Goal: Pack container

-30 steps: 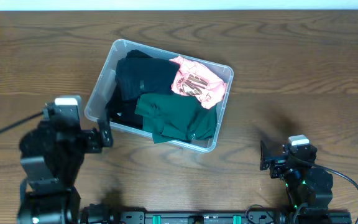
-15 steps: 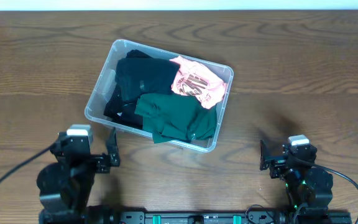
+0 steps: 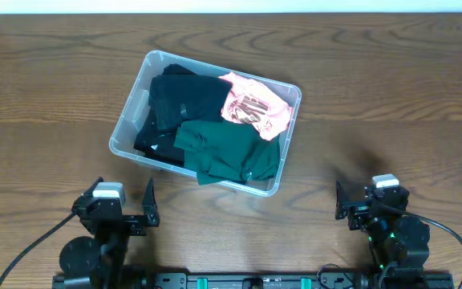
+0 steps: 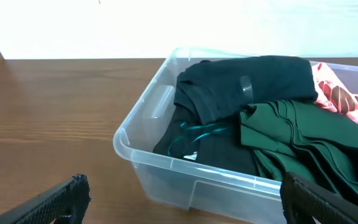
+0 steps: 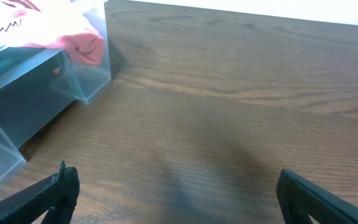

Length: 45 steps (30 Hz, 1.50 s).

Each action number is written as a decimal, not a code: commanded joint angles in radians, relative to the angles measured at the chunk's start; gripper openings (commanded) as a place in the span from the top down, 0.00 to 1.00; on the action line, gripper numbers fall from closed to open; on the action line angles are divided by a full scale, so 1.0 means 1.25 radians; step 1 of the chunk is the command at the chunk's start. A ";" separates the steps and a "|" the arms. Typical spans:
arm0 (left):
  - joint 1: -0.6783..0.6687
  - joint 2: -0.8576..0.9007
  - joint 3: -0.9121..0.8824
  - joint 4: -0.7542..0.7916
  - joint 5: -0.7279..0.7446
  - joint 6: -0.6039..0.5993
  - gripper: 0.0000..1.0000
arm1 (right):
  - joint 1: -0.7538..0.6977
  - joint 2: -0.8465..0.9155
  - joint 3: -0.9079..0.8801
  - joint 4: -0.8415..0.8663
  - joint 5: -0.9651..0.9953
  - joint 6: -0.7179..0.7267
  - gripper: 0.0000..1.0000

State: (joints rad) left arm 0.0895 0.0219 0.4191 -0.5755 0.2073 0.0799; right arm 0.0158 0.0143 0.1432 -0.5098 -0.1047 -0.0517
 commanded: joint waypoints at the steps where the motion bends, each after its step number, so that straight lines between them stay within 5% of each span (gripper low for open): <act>1: -0.003 -0.016 -0.009 0.004 0.009 0.010 0.02 | -0.006 -0.007 -0.002 0.001 -0.006 0.011 0.01; 45: -0.005 -0.016 -0.216 0.019 0.008 0.011 0.02 | -0.006 -0.007 -0.002 0.001 -0.006 0.011 0.01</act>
State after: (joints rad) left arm 0.0887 0.0101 0.1631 -0.5571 0.2070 0.0799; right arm 0.0158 0.0143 0.1432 -0.5098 -0.1047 -0.0517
